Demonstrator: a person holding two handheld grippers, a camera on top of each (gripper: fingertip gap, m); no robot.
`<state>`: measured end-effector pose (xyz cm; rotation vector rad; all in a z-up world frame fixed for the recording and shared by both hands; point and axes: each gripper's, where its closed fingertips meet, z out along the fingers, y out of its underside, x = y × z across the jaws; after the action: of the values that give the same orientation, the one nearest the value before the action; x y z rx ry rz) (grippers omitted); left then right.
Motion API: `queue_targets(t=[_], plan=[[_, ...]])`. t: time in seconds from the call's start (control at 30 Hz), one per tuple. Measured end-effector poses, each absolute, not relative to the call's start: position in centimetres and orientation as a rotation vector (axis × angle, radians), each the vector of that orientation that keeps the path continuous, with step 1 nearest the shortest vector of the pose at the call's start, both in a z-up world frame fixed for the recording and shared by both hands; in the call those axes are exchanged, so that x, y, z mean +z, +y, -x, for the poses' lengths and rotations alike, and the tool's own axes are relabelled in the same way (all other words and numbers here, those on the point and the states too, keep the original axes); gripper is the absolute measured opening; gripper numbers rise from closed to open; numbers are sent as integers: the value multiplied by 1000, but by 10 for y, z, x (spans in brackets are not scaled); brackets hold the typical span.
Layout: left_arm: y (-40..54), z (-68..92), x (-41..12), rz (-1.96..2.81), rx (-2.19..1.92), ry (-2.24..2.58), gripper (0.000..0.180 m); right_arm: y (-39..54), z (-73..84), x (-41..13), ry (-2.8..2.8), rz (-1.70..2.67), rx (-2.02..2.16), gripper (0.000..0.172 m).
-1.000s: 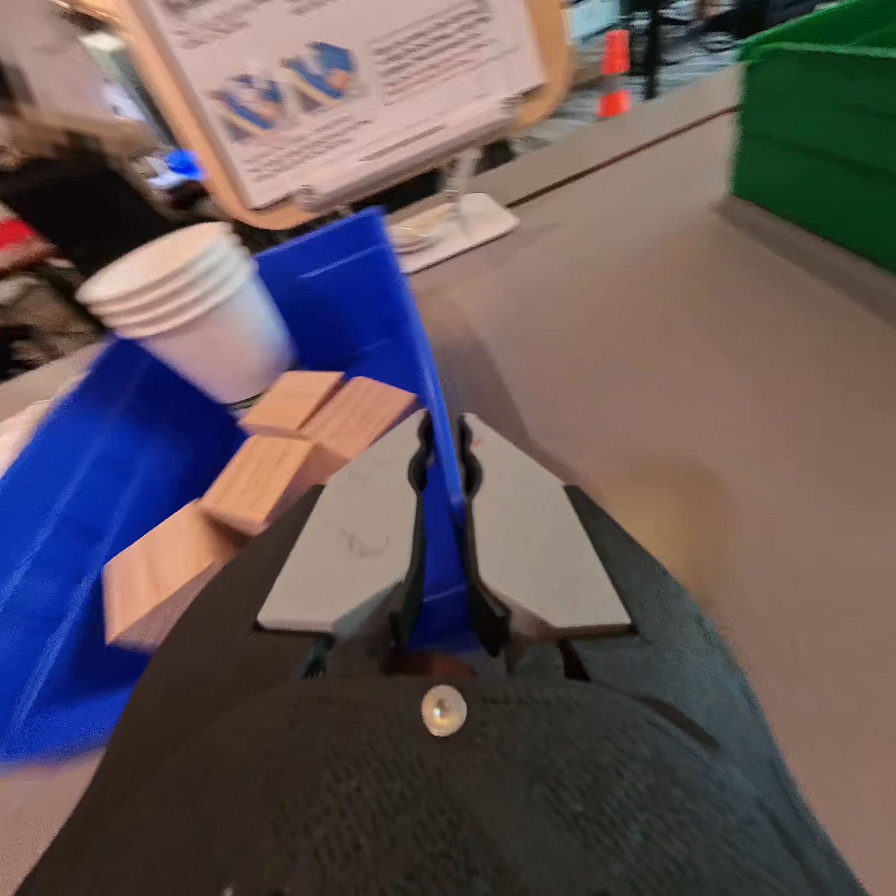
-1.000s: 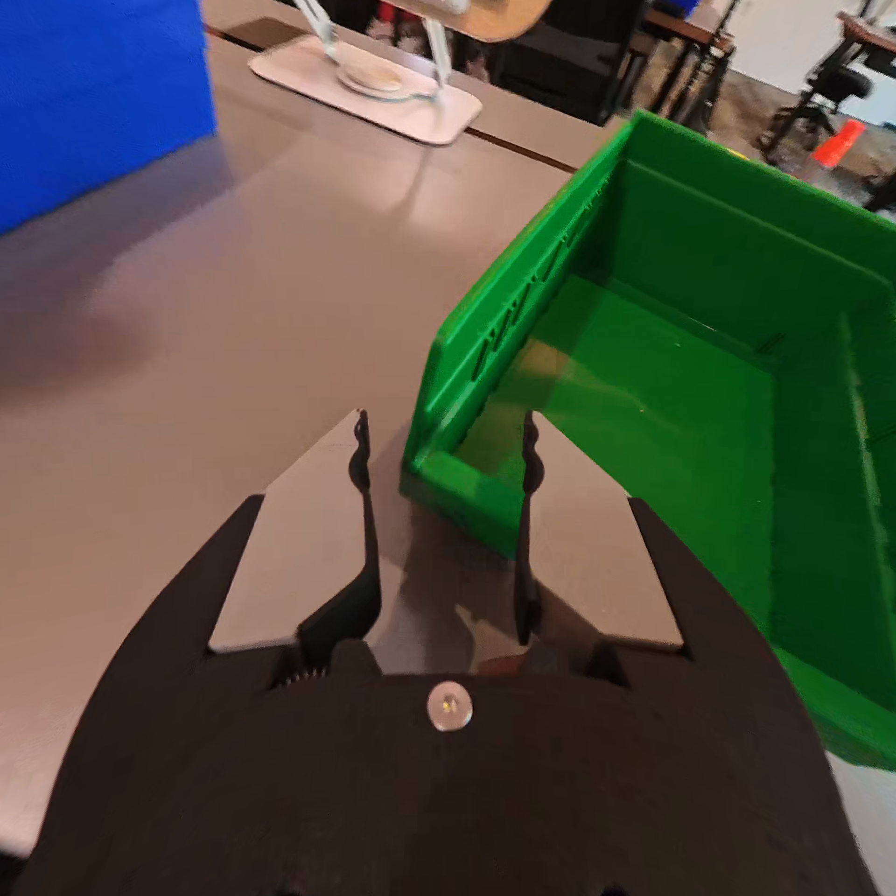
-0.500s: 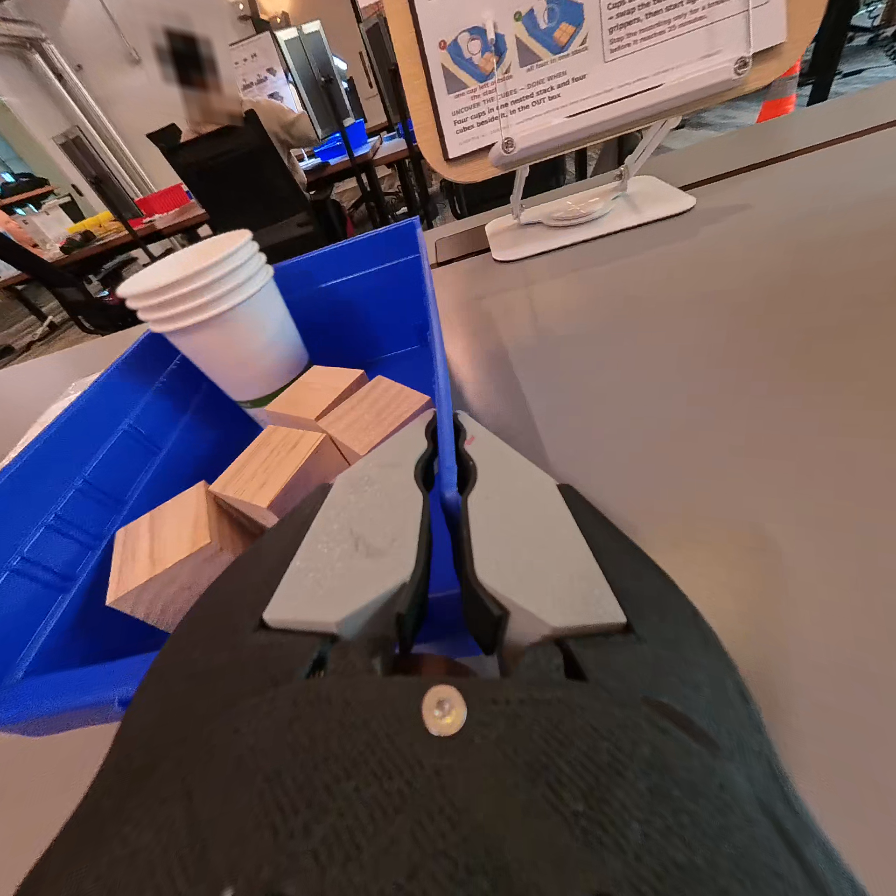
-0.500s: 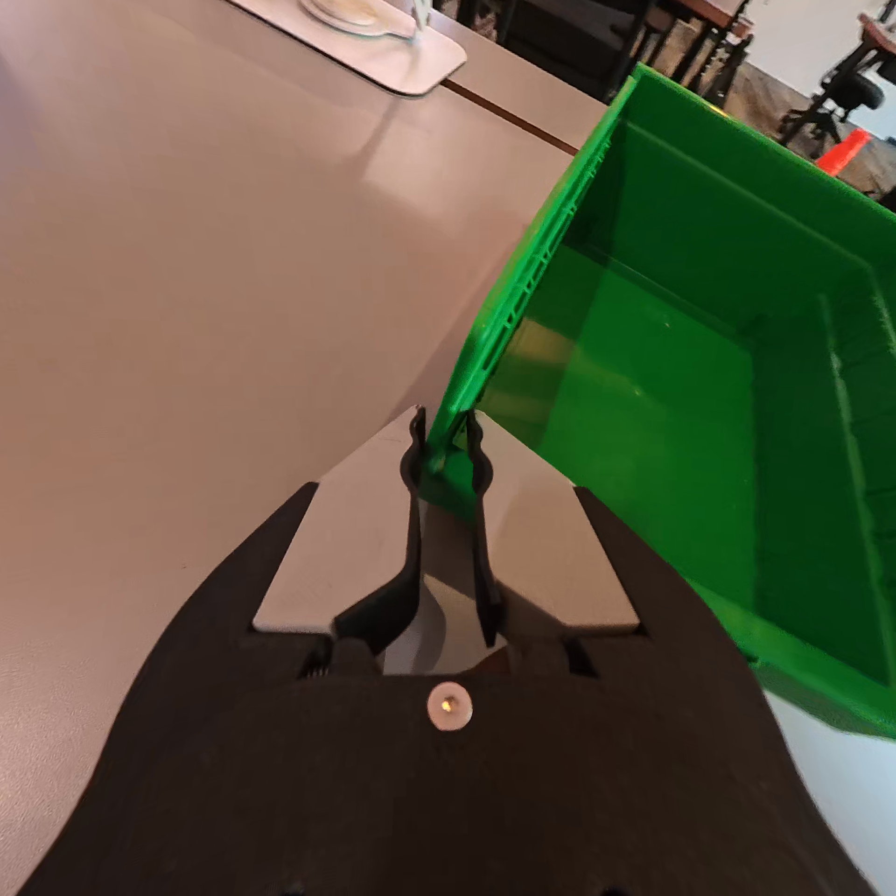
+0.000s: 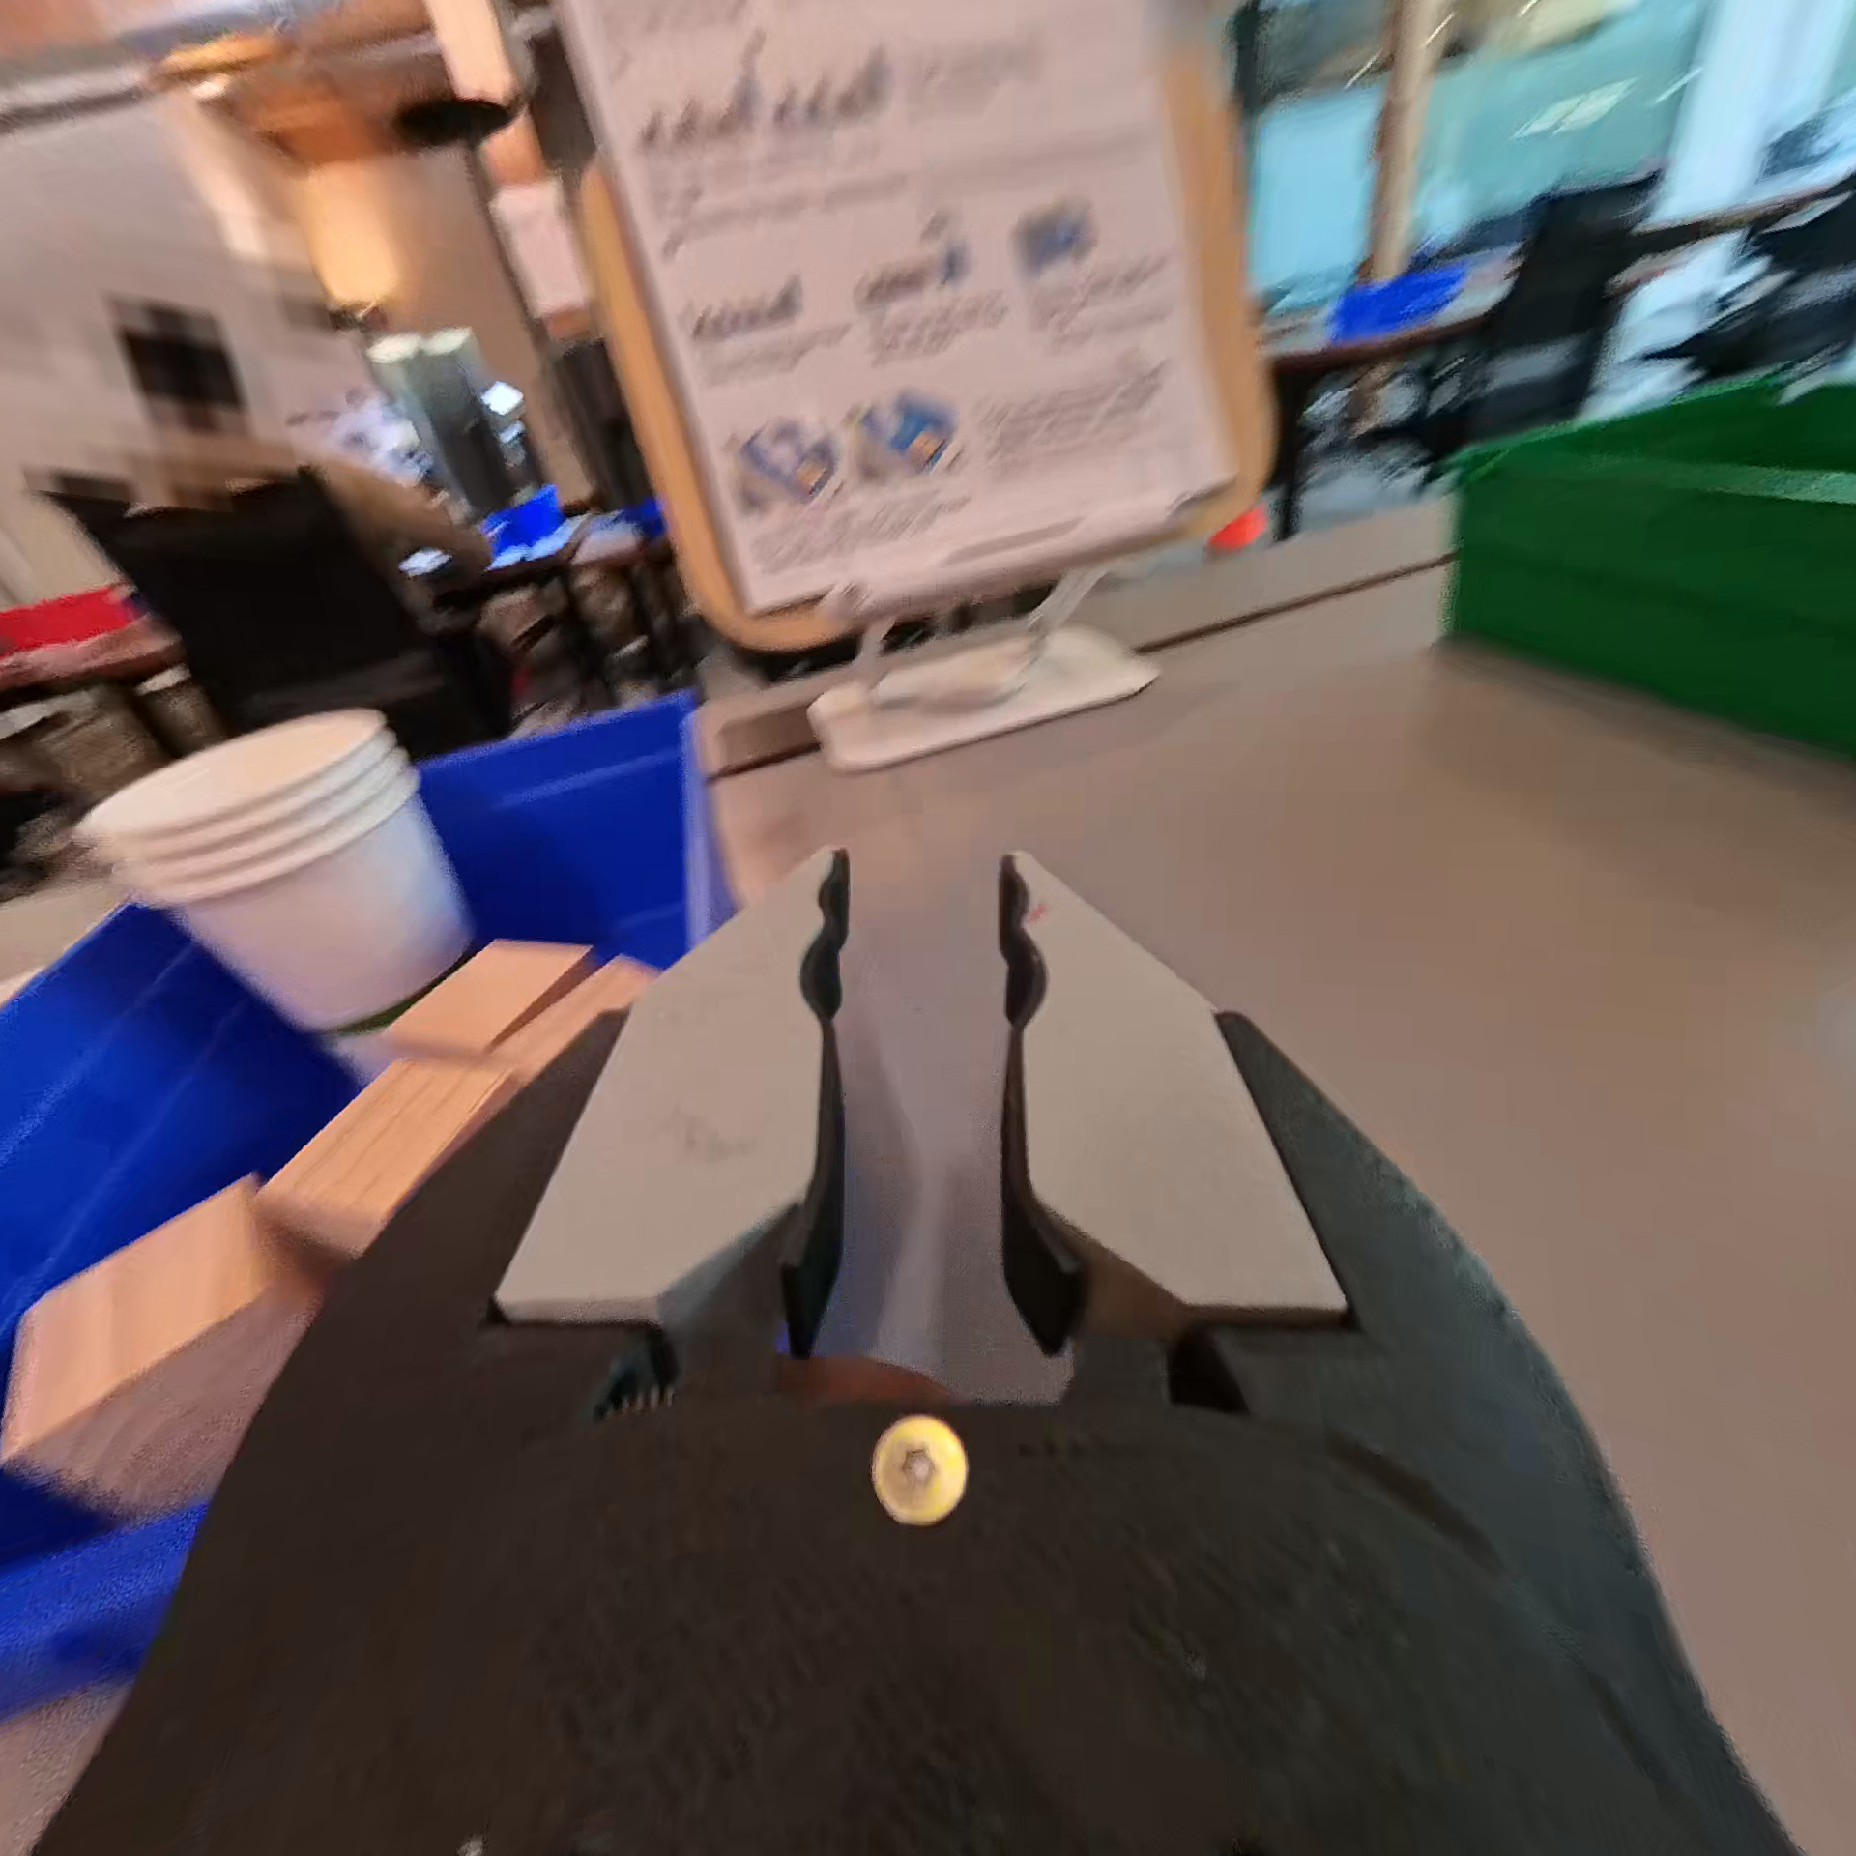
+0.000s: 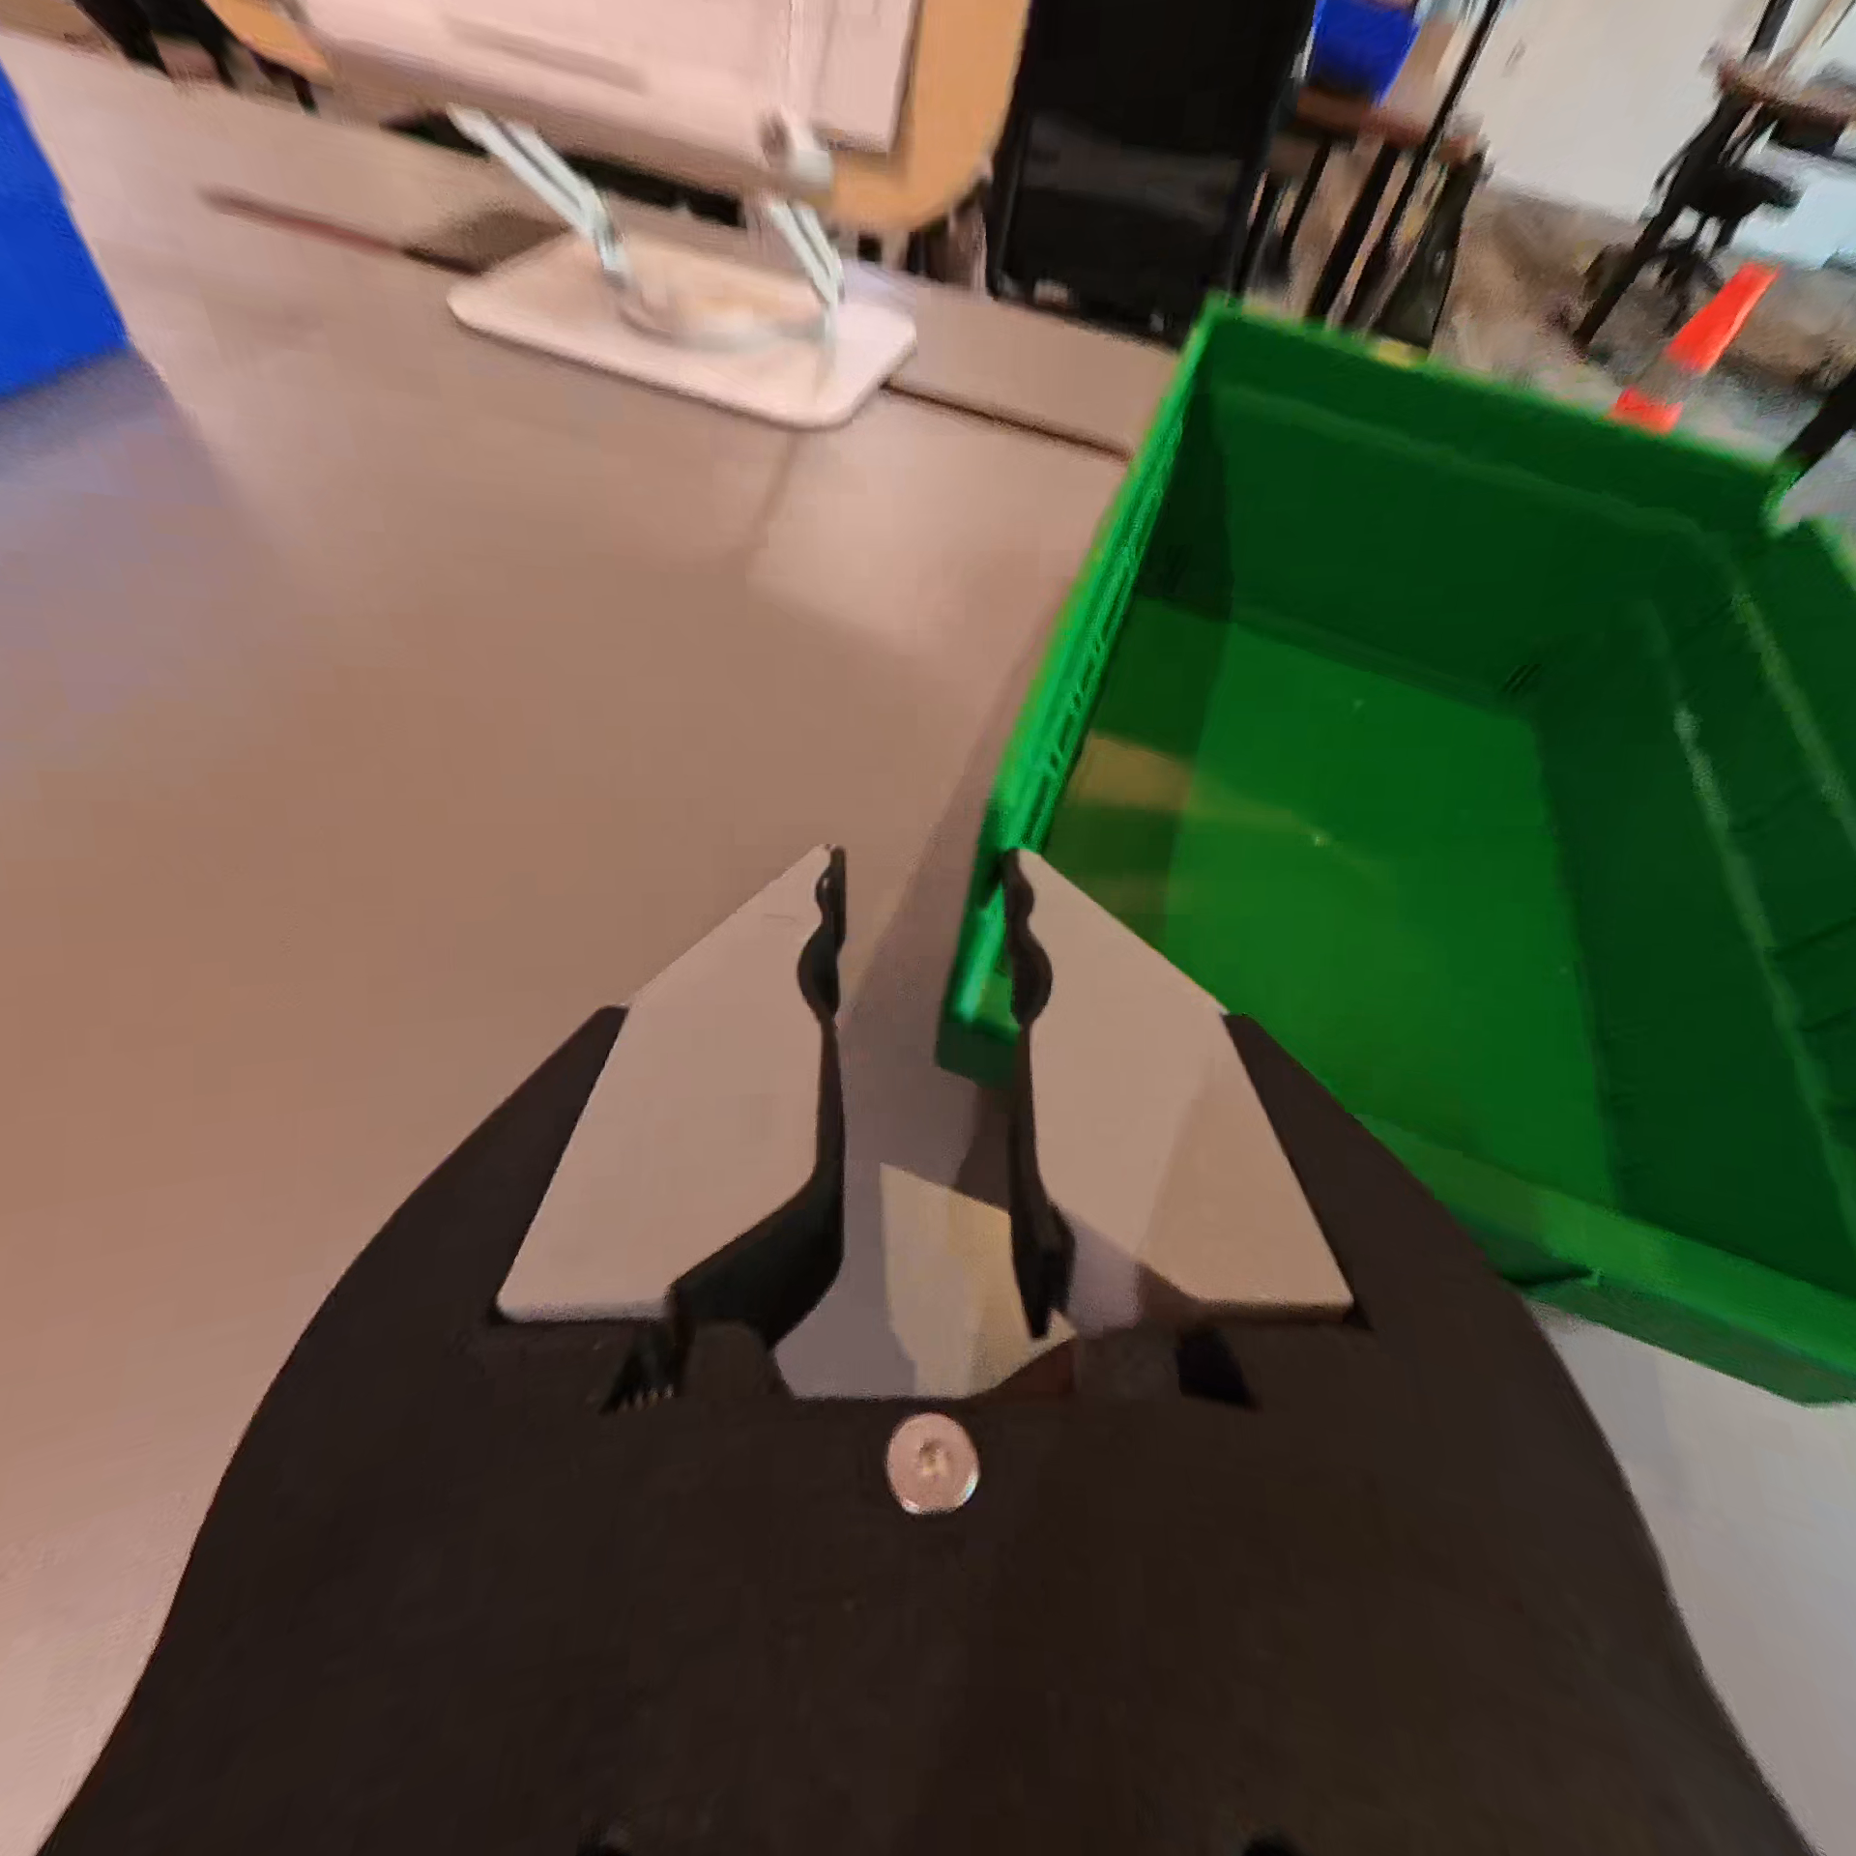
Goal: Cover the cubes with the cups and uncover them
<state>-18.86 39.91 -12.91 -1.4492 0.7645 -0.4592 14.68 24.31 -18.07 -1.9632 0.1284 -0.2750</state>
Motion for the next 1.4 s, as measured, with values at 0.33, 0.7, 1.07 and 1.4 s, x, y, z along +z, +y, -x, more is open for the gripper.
queue_targets(t=[0.33, 0.7, 1.07, 1.4], plan=[[405, 65, -158, 1514, -598, 1213, 64, 270, -170, -124, 76, 1866, -795, 28], [405, 72, -191, 1607, -695, 1226, 59, 234, -215, -166, 207, 2017, -601, 28], [422, 80, -199, 1581, -483, 1168, 60, 318, -71, -192, -34, 2018, -43, 20], [430, 97, -191, 1587, -462, 1026, 62, 260, -136, -200, 138, 2013, -197, 19]])
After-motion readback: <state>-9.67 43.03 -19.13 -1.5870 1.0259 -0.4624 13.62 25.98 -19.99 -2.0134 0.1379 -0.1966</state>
